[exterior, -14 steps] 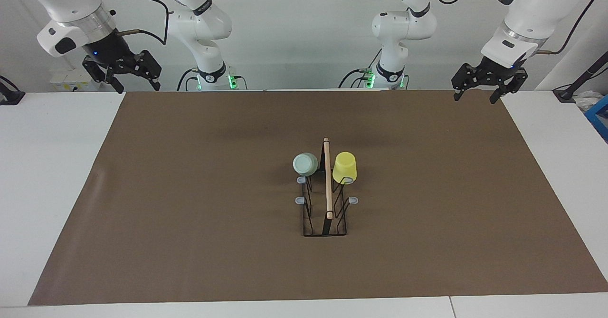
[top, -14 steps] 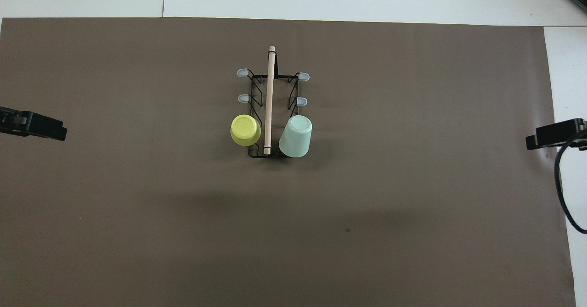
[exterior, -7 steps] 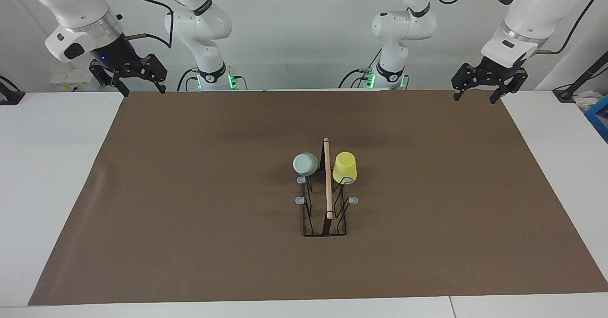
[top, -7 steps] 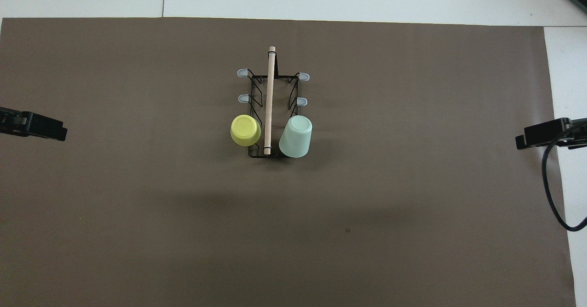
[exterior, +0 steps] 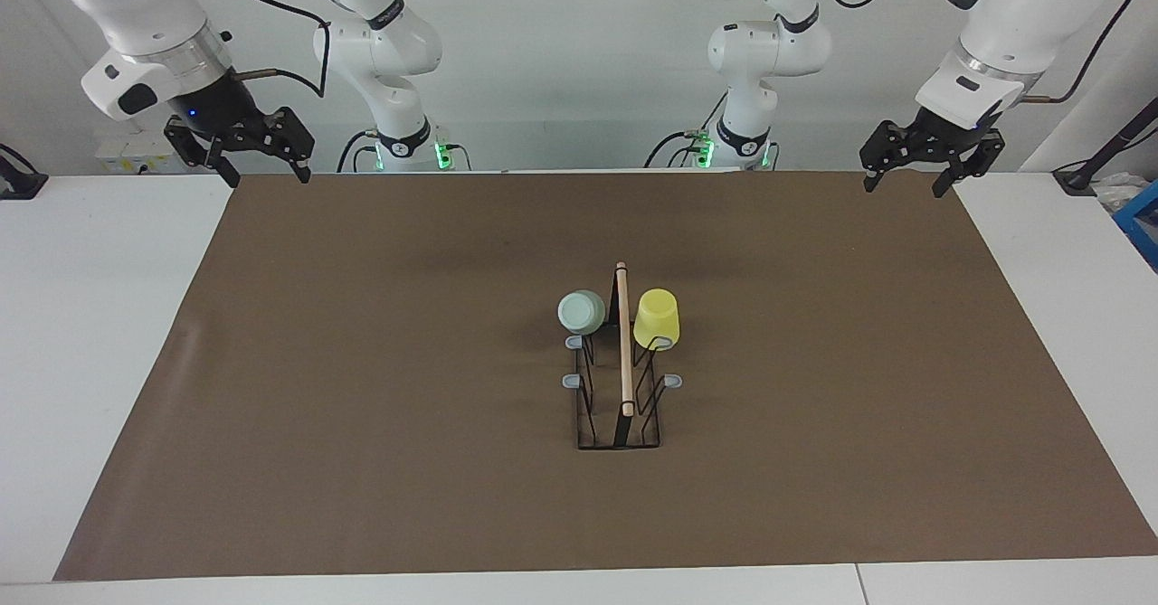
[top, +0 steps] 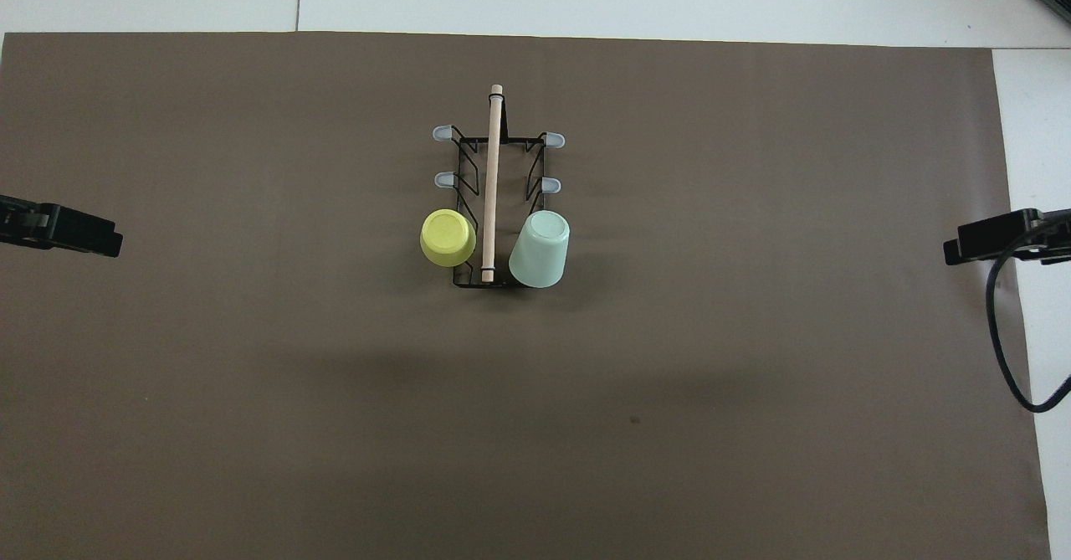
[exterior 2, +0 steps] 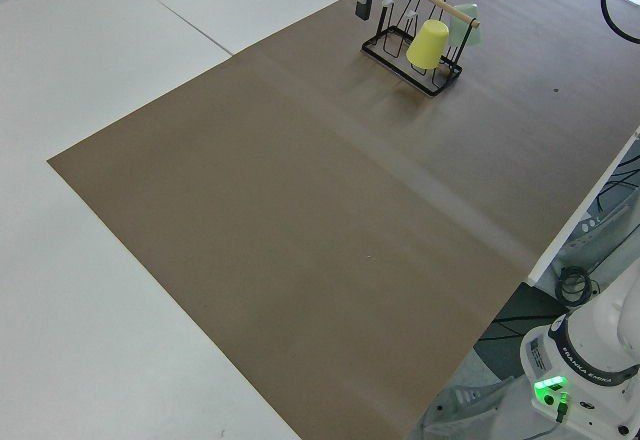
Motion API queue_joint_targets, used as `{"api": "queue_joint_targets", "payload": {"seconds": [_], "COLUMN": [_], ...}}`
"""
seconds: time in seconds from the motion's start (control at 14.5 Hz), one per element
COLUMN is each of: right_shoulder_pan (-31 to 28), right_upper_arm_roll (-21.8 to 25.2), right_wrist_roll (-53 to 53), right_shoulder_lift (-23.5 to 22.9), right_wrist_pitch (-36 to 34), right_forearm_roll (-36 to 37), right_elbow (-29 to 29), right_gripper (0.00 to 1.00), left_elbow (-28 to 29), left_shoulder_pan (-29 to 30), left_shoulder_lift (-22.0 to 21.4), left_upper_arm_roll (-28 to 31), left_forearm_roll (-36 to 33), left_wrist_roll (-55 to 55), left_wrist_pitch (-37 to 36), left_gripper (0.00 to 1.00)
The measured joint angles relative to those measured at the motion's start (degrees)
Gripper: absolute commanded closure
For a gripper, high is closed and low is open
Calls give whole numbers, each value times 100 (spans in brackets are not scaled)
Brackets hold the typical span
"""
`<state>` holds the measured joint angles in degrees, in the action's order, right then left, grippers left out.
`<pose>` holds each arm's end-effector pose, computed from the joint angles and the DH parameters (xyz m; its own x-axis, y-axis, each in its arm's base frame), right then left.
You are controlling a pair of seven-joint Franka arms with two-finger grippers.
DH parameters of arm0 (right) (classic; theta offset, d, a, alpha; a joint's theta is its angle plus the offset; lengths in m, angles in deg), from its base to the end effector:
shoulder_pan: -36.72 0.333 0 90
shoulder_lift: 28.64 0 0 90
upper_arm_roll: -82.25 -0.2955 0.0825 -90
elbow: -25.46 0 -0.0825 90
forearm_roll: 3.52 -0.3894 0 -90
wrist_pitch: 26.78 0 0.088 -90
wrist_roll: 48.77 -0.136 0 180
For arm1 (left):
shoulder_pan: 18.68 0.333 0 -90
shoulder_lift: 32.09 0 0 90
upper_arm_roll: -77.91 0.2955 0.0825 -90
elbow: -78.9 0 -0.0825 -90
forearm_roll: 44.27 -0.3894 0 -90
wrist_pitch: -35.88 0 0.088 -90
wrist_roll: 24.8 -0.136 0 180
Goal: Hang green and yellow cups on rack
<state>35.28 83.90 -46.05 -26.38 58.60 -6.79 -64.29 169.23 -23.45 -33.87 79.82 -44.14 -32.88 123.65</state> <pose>0.5388 -0.0212 0.5921 0.9994 -0.0018 -0.0339 -0.0039 -0.9982 -0.0598 0.5459 -0.0273 0.5861 0.9817 -0.1899 -0.0130 -0.1898 -0.9818 0.0052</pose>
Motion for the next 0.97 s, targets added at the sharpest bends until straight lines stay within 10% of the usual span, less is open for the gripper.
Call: {"api": "queue_joint_targets", "payload": {"seconds": [0.97], "right_shoulder_pan": [15], "right_upper_arm_roll": [-146], "right_wrist_roll": [-90], "right_shoulder_lift": [-241], "right_wrist_pitch": [487], "right_forearm_roll": [146], "right_elbow": [-47], "right_gripper": [0], "left_elbow": [0], "left_shoulder_pan": [0], "left_shoulder_lift": [0], "left_upper_arm_roll": [0], "left_forearm_roll": [0], "left_wrist_roll": [0], "left_wrist_pitch": [0], "left_gripper": [0]}}
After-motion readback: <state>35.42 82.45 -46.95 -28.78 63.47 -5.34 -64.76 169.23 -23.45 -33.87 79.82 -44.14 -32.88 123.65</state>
